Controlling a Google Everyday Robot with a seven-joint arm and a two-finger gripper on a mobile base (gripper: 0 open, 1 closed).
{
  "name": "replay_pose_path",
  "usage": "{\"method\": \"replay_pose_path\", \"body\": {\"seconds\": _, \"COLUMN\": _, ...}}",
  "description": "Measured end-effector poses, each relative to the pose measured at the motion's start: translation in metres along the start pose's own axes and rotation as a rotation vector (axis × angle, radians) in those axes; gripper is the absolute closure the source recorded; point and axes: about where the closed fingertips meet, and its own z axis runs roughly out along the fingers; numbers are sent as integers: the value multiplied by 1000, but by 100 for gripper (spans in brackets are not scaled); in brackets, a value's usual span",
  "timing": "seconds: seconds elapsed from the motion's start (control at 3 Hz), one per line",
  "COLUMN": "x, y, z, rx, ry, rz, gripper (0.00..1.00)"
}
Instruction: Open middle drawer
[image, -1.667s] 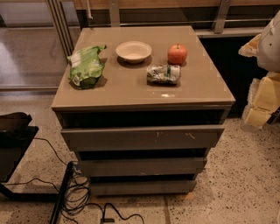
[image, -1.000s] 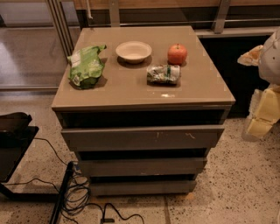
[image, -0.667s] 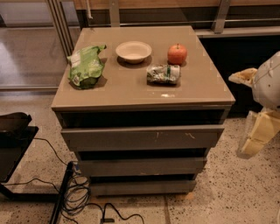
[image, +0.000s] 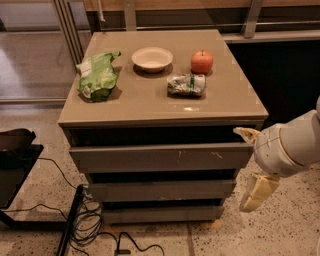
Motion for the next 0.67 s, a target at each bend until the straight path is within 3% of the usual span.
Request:
{"method": "replay_pose_path", "body": {"seconds": 0.33, "x": 0, "y": 0, "z": 0, "rx": -1, "ry": 0, "rz": 0, "gripper": 0}}
{"method": "replay_pose_path", "body": {"seconds": 0.67, "x": -3, "y": 12, "z": 35, "rx": -75, "ry": -37, "rz": -6, "gripper": 0}}
